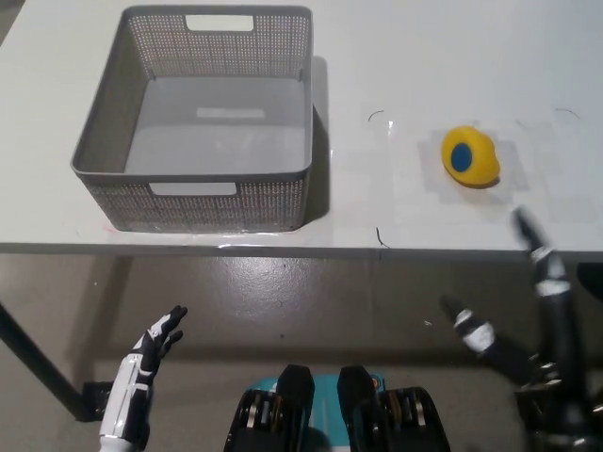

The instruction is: Use the right hand to pick up a yellow duck toy and place it into a container on the left hand side

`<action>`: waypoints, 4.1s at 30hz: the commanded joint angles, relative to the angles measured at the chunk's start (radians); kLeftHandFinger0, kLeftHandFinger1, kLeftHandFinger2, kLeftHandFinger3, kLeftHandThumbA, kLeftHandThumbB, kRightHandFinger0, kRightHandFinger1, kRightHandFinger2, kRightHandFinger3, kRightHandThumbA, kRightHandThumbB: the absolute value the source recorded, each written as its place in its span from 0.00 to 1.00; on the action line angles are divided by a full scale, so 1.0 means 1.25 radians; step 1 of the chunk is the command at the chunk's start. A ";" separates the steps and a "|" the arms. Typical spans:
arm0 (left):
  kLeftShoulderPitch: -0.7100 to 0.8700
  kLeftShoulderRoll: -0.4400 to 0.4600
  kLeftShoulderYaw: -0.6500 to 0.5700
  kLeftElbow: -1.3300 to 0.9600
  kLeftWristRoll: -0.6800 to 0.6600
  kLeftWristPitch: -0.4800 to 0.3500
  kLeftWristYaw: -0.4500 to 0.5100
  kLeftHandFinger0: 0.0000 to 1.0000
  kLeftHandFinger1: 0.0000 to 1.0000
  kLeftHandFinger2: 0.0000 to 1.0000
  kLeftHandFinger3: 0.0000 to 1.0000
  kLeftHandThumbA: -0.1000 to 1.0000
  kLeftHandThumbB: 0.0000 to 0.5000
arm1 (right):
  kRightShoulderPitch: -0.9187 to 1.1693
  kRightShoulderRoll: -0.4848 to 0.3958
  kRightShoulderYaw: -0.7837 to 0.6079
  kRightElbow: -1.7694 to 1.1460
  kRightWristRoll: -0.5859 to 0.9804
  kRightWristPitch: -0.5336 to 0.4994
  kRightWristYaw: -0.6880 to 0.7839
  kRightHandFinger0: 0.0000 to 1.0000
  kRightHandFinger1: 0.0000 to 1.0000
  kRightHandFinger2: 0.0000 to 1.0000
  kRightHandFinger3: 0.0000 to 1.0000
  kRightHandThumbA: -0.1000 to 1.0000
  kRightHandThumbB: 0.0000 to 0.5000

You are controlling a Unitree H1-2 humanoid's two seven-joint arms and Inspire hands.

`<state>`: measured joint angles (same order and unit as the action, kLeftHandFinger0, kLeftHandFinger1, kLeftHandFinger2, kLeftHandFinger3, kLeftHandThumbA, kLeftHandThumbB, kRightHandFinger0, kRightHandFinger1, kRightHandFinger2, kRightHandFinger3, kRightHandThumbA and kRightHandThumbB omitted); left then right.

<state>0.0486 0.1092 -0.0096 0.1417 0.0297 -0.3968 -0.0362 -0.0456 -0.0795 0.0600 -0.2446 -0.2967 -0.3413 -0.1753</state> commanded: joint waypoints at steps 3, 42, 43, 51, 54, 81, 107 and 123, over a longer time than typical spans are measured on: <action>-0.002 0.012 -0.004 -0.020 0.019 -0.059 0.003 1.00 1.00 1.00 1.00 1.00 0.59 | -0.151 -0.057 -0.072 -0.085 -0.064 0.137 0.041 1.00 1.00 1.00 1.00 0.80 0.58; 0.003 0.031 -0.012 -0.008 0.043 -0.059 0.003 1.00 1.00 1.00 1.00 1.00 0.52 | -0.967 -0.263 0.288 1.111 -0.182 0.387 0.443 1.00 1.00 1.00 1.00 1.00 0.92; 0.003 0.031 -0.013 -0.009 0.046 -0.059 0.006 1.00 1.00 1.00 1.00 1.00 0.51 | -0.969 -0.263 0.291 1.120 -0.185 0.391 0.449 1.00 1.00 1.00 1.00 1.00 0.94; 0.000 0.038 -0.015 -0.015 0.041 -0.059 0.000 1.00 1.00 1.00 1.00 0.99 0.49 | -0.975 -0.277 0.296 1.164 -0.186 0.373 0.451 1.00 1.00 1.00 1.00 1.00 0.97; 0.001 0.041 -0.018 -0.016 0.042 -0.059 0.000 1.00 1.00 1.00 1.00 0.97 0.48 | -0.971 -0.283 0.289 1.156 -0.179 0.376 0.461 1.00 1.00 1.00 1.00 1.00 0.98; -0.020 0.051 -0.018 -0.007 0.028 -0.059 -0.023 1.00 1.00 1.00 1.00 0.84 0.48 | -1.033 -0.307 0.224 1.159 -0.109 0.345 0.511 1.00 1.00 1.00 1.00 1.00 0.89; -0.032 0.047 -0.020 -0.002 0.028 -0.059 -0.029 1.00 1.00 1.00 1.00 0.85 0.51 | -1.051 -0.252 0.215 1.214 -0.099 0.344 0.507 1.00 1.00 1.00 1.00 1.00 0.85; -0.032 0.045 -0.039 0.002 0.037 -0.059 -0.028 1.00 1.00 1.00 1.00 0.84 0.49 | -0.991 -0.257 0.234 1.285 -0.104 0.290 0.485 1.00 1.00 1.00 1.00 1.00 0.85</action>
<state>0.0232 0.1566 -0.0542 0.1461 0.0701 -0.4337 -0.0683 -1.2584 -0.3777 0.3627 1.3558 -0.4468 0.0629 0.4690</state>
